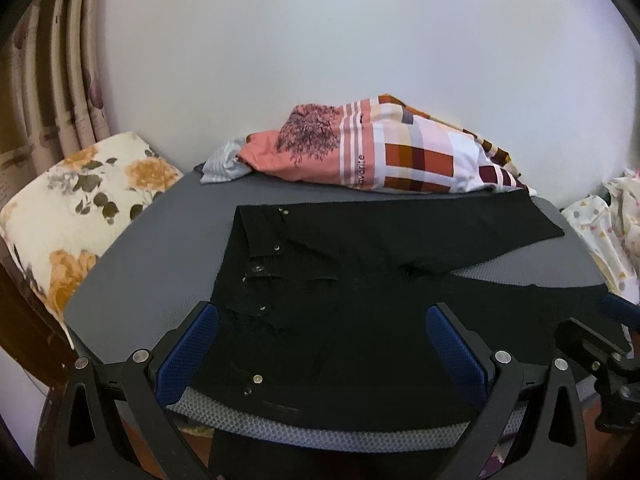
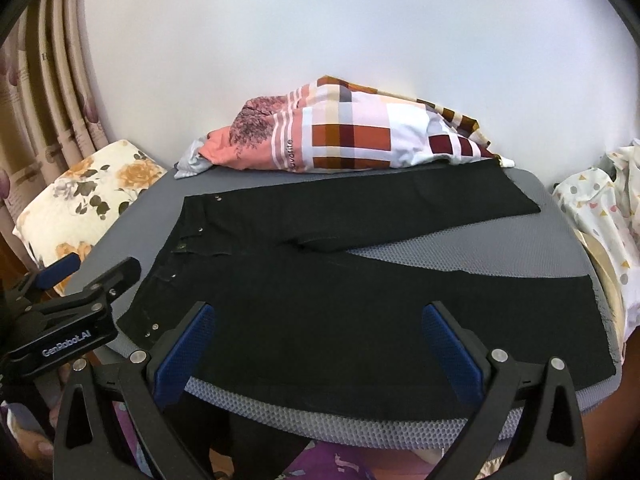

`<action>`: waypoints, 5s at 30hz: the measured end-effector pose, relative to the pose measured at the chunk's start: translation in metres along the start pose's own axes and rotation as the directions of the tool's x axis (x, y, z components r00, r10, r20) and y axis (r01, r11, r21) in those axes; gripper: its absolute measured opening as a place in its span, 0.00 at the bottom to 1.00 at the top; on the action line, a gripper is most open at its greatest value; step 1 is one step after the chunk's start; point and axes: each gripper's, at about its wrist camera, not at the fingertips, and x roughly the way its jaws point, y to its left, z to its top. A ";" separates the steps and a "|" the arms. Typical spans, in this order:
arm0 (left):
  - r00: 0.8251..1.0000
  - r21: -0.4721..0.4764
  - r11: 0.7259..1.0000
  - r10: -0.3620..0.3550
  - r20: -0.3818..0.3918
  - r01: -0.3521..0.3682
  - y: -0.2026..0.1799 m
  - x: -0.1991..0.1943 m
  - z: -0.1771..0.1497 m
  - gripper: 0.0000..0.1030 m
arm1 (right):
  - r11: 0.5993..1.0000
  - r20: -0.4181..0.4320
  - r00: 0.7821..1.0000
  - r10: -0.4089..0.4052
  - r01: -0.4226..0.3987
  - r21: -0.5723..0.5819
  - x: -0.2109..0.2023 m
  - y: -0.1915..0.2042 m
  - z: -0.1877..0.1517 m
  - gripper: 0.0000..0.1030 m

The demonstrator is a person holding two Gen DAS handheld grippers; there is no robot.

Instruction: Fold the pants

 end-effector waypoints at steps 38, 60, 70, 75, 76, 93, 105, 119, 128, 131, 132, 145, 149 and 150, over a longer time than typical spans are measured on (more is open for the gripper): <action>0.976 -0.042 0.999 0.002 -0.216 -0.011 0.111 0.134 0.031 1.00 | 0.989 -0.053 0.990 0.130 -0.133 -0.058 0.057 0.014 0.027 0.91; 0.914 -0.086 0.975 -0.221 -0.339 0.204 0.205 0.351 0.115 0.84 | 0.992 -0.228 0.965 0.128 -0.128 0.016 0.133 0.004 0.020 0.91; 0.881 -0.112 0.955 -0.297 -0.367 0.275 0.191 0.360 0.119 0.19 | 0.991 -0.275 0.952 0.132 -0.127 0.037 0.155 0.004 0.017 0.91; 0.925 -0.096 0.954 -0.299 -0.234 0.284 0.183 0.312 0.122 0.15 | 0.966 -0.262 0.936 0.235 -0.196 0.167 0.169 -0.010 0.036 0.91; 0.929 -0.091 0.951 -0.307 -0.207 0.294 0.182 0.301 0.122 0.15 | 0.943 -0.249 0.923 0.292 -0.235 0.234 0.176 -0.019 0.045 0.91; 0.929 -0.075 0.932 -0.359 -0.085 0.354 0.151 0.148 0.043 0.15 | 0.549 -0.095 0.808 0.582 -0.303 0.779 0.336 -0.113 0.129 0.57; 0.927 -0.236 0.929 -0.329 -0.178 0.284 0.191 0.136 0.016 0.15 | 0.712 -0.056 0.874 0.484 -0.355 0.606 0.229 -0.098 0.101 0.06; 0.864 -0.309 0.882 -0.436 -0.253 0.355 0.192 0.102 -0.025 0.24 | 0.710 -0.091 0.862 0.498 -0.346 0.613 0.144 -0.094 0.017 0.06; 0.846 -0.308 0.891 -0.427 -0.320 0.333 0.194 0.114 -0.030 0.35 | 0.693 -0.103 0.855 0.509 -0.336 0.637 0.129 -0.092 -0.002 0.06; 0.836 -0.244 0.898 -0.434 -0.337 0.367 0.180 0.123 -0.022 0.49 | 0.687 -0.108 0.852 0.513 -0.331 0.647 0.127 -0.091 -0.007 0.06; 0.840 -0.221 0.905 -0.421 -0.342 0.364 0.177 0.126 -0.021 0.53 | 0.684 -0.108 0.850 0.516 -0.333 0.649 0.125 -0.090 -0.009 0.06; 0.886 -0.215 0.930 -0.353 -0.300 0.298 0.196 0.110 -0.011 0.38 | 0.619 -0.141 0.793 0.593 -0.336 0.710 0.101 -0.080 -0.034 0.06; 0.900 -0.192 0.946 -0.311 -0.304 0.261 0.201 0.101 -0.012 0.39 | 0.605 -0.190 0.772 0.607 -0.294 0.740 0.105 -0.081 -0.060 0.06; 0.905 -0.179 0.953 -0.289 -0.311 0.243 0.200 0.102 -0.014 0.39 | 0.611 -0.207 0.775 0.597 -0.272 0.744 0.110 -0.083 -0.067 0.06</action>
